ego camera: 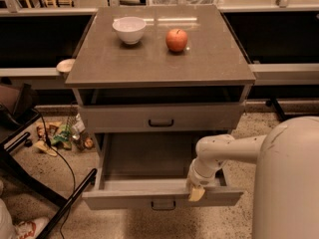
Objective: Open middle drawer
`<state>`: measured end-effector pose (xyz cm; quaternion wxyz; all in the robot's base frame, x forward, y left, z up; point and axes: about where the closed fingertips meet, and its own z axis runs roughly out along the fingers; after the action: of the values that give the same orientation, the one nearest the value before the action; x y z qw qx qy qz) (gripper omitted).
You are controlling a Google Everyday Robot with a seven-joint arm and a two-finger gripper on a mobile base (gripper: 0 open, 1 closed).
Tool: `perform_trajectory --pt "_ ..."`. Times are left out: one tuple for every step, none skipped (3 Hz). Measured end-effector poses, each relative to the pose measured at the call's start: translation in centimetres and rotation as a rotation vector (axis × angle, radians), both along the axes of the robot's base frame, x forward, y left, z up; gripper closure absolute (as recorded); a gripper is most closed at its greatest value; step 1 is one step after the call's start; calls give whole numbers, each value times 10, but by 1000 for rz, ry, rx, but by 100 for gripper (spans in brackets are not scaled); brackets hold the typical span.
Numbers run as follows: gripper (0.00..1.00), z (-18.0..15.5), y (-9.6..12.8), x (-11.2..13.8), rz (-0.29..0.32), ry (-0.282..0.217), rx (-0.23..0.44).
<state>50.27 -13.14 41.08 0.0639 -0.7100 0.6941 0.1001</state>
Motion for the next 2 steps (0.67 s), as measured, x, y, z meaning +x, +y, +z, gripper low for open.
perform_trajectory --pt "39 0 0 0 0 0 0" --pt "15 0 0 0 0 0 0"
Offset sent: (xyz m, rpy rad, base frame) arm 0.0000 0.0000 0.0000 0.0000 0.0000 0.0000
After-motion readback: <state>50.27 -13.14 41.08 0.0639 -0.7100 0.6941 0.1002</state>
